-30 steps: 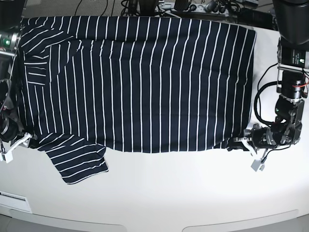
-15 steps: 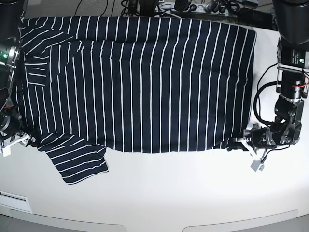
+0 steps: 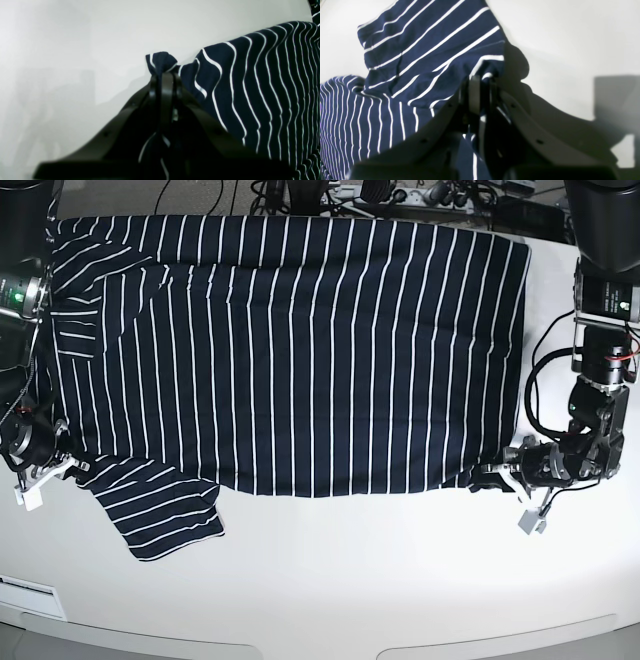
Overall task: Fold the T-shirt properly
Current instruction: 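Lift the hem with both grippers and fold it over toward the collar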
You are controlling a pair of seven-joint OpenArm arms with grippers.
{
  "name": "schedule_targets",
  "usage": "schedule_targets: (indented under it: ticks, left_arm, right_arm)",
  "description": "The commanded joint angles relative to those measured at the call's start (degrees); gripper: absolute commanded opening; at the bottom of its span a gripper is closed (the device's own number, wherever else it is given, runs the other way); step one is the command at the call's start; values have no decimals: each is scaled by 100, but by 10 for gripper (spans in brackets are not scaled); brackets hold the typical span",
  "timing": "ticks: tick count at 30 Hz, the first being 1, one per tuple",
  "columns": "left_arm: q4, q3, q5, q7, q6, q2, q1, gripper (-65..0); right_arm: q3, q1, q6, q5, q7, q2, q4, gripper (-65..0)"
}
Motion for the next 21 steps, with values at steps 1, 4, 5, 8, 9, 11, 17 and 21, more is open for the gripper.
schedule_targets:
  ticks: [1,4,5,8,9,11,17,21]
  left_arm:
    - [31,-11,87,35,-79,-79,-179,-650]
    - [31,-11,103,42,-133,-114,-304,-650]
    - [31,-11,118,39,-201,-129,-348,-650]
    - [33,-11,127,81,-251,-227,-428,-650]
    - [33,-11,129,98,-313,-262,-433,-650]
    - [33,-11,129,177,-442,-319,-446,-650]
    - [50,-11,-273,562,-914,-389,-448,-650]
    - [227,-11,-787,1001,-1043,-393,-448,-650]
  right_arm:
    - [24,164,71,201,46,120,203,-650]
    - [20,39,71,256,-87,155,614,-650]
    - [20,-28,71,256,-149,188,767,-650]
    - [20,-380,71,256,-153,354,1316,-650]
    - [20,-529,71,256,-153,422,1526,-650]
    - [20,-848,71,256,-149,566,1985,-650]
    - [20,-1733,71,238,-111,944,3388,-650]
    - [20,-2013,71,238,-116,1115,3856,-650]
